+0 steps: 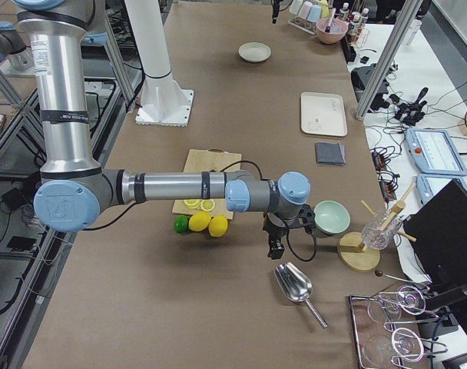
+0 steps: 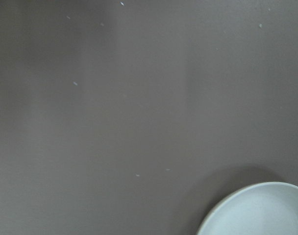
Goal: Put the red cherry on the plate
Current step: 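Move the left gripper down to the rim of the white bowl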
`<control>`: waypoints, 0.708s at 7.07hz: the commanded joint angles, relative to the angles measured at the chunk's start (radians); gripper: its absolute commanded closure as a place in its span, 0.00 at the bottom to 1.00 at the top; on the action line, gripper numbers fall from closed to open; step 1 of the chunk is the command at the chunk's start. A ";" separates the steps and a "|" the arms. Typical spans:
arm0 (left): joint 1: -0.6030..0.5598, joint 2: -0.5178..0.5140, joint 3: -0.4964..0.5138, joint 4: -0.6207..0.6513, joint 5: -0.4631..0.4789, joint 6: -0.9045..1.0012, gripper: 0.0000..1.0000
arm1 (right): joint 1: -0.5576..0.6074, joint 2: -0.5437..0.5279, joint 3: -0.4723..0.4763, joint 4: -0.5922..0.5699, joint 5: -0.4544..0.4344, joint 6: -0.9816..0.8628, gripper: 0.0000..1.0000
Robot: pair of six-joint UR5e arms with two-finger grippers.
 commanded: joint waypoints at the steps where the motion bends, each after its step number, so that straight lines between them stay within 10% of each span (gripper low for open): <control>1: 0.067 0.018 0.033 -0.128 0.003 -0.109 0.02 | 0.000 -0.002 -0.002 0.000 0.000 -0.001 0.00; 2: 0.069 0.020 0.031 -0.134 0.016 -0.116 0.23 | -0.001 -0.002 0.000 0.000 0.000 0.000 0.00; 3: 0.071 0.026 0.031 -0.134 0.015 -0.134 0.74 | -0.001 -0.002 -0.002 0.000 0.000 -0.001 0.00; 4: 0.071 0.026 0.031 -0.133 0.007 -0.148 1.00 | -0.001 -0.002 -0.002 0.000 0.000 -0.001 0.00; 5: 0.071 0.026 0.025 -0.133 0.004 -0.153 1.00 | -0.001 -0.001 -0.002 0.000 0.000 -0.001 0.00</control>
